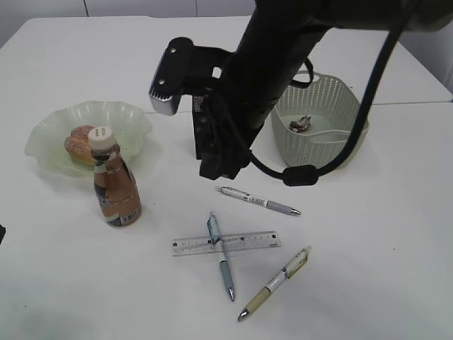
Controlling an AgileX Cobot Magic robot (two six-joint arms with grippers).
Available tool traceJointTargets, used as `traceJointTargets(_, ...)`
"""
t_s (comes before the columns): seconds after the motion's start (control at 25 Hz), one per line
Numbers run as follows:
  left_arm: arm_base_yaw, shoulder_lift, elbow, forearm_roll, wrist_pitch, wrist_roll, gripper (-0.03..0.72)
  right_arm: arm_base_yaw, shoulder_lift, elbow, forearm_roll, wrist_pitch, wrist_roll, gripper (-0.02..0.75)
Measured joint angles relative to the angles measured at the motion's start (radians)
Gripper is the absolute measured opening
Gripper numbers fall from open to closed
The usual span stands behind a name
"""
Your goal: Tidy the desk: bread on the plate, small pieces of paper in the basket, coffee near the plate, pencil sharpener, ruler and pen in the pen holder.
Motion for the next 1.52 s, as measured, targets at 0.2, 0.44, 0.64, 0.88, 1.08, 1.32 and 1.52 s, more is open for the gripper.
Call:
traceJointTargets(0.2,0.000,0.000,0.000,0.004,-0.008,0.004,0.277,0.010,0.081,-0.021,0.035,0.019,-0.068,0.426)
traceJointTargets(0.44,0.000,0.000,0.000,0.006,-0.017,0.010,0.277,0.010,0.123,-0.023,0.057,0.057,-0.149,0.426)
traceJointTargets(0.64,0.000,0.000,0.000,0.007,-0.040,0.014,0.277,0.017,0.169,-0.025,0.080,0.043,-0.155,0.480)
traceJointTargets(0.88,0.000,0.000,0.000,0.028,-0.062,0.048,0.277,0.037,0.241,-0.025,0.089,-0.007,-0.159,0.495)
traceJointTargets(1.08,0.000,0.000,0.000,0.051,-0.064,0.056,0.278,0.039,0.280,-0.033,0.095,-0.031,-0.163,0.498)
traceJointTargets(1.32,0.000,0.000,0.000,0.054,-0.072,0.058,0.278,0.039,0.319,-0.041,0.117,-0.042,-0.182,0.498)
traceJointTargets(1.52,0.000,0.000,0.000,0.054,-0.086,0.058,0.278,0.041,0.324,-0.042,0.127,-0.047,-0.185,0.498)
